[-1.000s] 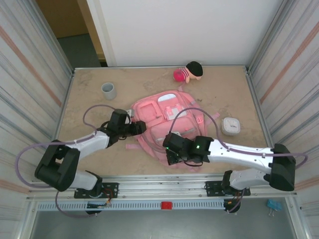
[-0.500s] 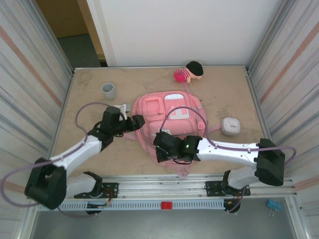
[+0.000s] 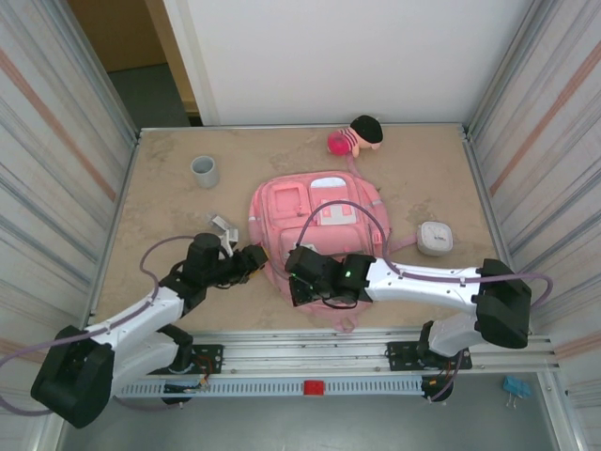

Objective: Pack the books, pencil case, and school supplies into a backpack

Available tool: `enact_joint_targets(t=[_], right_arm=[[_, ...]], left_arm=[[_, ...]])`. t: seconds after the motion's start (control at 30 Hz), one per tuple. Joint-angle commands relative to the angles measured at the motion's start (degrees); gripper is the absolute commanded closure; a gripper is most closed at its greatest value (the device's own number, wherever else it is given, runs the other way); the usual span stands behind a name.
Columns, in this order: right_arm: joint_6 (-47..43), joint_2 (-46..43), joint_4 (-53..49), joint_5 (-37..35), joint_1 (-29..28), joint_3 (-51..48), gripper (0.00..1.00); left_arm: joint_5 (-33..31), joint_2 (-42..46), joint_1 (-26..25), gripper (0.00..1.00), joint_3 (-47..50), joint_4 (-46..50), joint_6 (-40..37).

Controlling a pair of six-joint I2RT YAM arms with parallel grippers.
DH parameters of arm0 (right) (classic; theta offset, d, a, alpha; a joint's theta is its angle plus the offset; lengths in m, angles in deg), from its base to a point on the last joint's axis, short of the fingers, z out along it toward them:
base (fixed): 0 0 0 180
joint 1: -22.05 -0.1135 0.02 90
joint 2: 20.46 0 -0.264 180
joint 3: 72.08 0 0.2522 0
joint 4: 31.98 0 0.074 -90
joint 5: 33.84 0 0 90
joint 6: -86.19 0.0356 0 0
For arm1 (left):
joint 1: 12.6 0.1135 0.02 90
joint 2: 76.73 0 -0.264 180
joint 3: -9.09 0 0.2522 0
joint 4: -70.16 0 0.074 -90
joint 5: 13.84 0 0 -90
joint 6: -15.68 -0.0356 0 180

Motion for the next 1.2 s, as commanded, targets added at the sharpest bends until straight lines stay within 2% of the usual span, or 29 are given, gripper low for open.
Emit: enact_joint_targets(t=[0.0, 0.2, 0.3, 0.47, 0.53, 0.67, 0.83, 1.0, 1.17], right_arm=[[-1.53, 0.86, 1.96, 0.35, 0.28, 2.47, 1.0], [-1.47, 0.6, 1.47, 0.24, 0.27, 2.52, 1.0], [-1.33, 0.05, -0.08, -0.37, 0.19, 2.48, 1.0], [-1.4, -2.53, -4.91, -2.86, 0.45, 1.64, 1.0], [-1.44, -4.17, -6.78, -3.41, 1.0, 0.59, 1.0], [-1.8, -7.98, -12.7, -3.67, 3.38, -1.04, 1.0], [-3.31, -13.65, -19.32, -5.18, 7.24, -2.89, 1.0], [-3.86, -19.14, -19.24, -2.42, 12.77, -7.43, 1.0], [-5.64, -23.73, -13.14, 2.14, 13.08, -10.37, 1.0]], left_arm=[[2.67, -2.17, -1.25, 0.57, -0.45, -7.18, 3.34], [2.68, -6.06, -2.22, 0.69, -0.97, -8.14, 3.11], [2.06, -6.97, -2.2, 0.8, -0.96, -8.17, 2.8], [-0.04, -5.19, -0.82, 0.96, -1.79, -2.65, -1.21], [-1.14, -3.64, 0.47, 1.0, -2.2, 0.35, -3.8], [-2.98, -1.06, 4.29, 1.0, -2.7, 5.65, -8.94], [-1.6, -0.36, 9.54, 1.0, -3.3, 7.82, -12.31], [-1.81, -0.64, 10.34, 1.0, -4.75, 9.63, -14.58], [-1.54, -0.21, 10.34, 0.98, -6.1, 11.05, -16.37]])
